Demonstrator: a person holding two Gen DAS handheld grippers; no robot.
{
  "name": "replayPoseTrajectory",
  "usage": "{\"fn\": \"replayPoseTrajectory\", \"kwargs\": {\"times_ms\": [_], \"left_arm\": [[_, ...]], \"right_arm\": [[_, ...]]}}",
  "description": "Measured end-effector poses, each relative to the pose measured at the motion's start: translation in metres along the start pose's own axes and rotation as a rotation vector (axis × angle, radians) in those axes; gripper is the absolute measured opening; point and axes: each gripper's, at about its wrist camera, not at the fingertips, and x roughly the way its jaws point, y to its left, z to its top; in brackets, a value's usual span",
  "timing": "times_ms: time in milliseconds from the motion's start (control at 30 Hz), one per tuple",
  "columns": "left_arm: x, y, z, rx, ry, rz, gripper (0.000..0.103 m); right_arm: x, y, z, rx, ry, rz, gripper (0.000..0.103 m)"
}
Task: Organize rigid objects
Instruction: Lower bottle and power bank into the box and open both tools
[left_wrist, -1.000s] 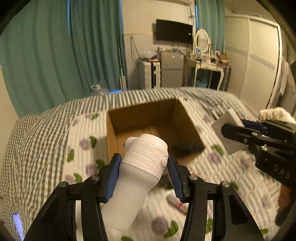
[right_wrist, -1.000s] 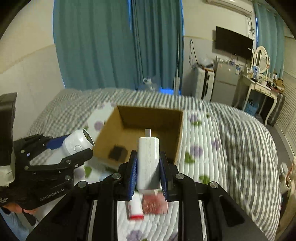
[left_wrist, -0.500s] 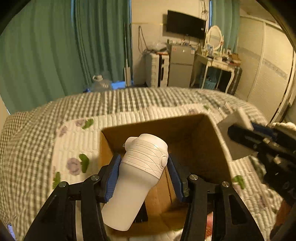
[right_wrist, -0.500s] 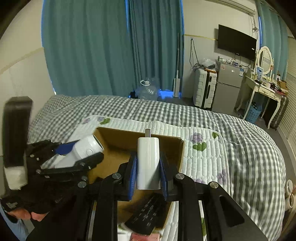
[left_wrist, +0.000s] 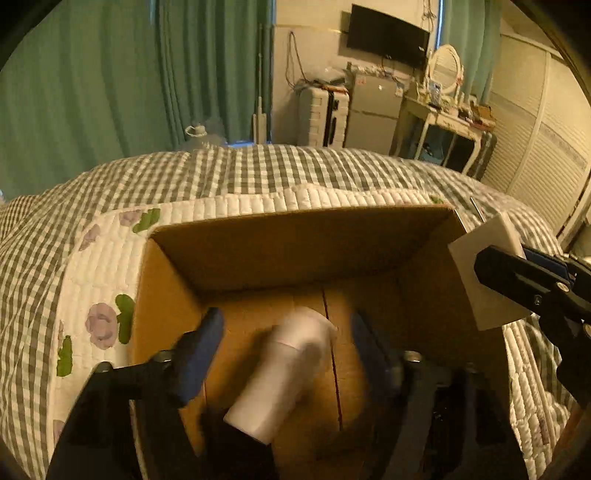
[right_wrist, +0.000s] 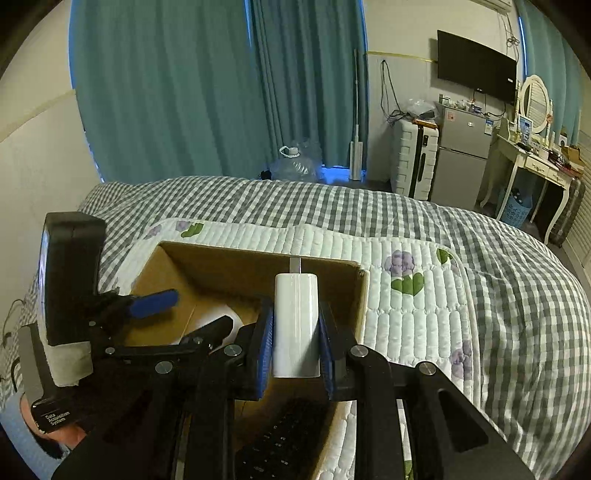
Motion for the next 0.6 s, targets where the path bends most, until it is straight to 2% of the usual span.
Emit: {"fn": "replayPoseTrajectory", "kwargs": {"times_ms": [200,433,467,500,567,600], "left_arm": [[-0.026,0.005,-0.004,0.015,-0.012,0.011,0.076],[-0.049,0.024,-0.012,0.05,-0.053,0.072,0.076],[-0.05,0.028,-0.014,0.05,-0.054,0.075,0.076],[-0.05,0.032,-0.016,0.048,-0.057,0.074,0.076],[-0.052,0.037,-0.018,0.04,-0.062,0.08,0.078],[-0.054,0.039,-0.02,0.035,-0.07,0.084,0.085]], "right_arm": [[-0.009,0.006,-0.001,-0.004,0.002,-0.005,0.022],[0.022,0.017,-0.011,-0.02,0.035,-0.021,0.022],[0.026,0.018,-0.013,-0.024,0.032,-0.027,0.028],[0.025,0.018,-0.014,-0.024,0.017,-0.024,0.042],[0.023,0.018,-0.015,-0.014,0.001,-0.011,0.06],[0.019,0.018,-0.015,-0.007,-0.002,-0.015,0.06]]}}
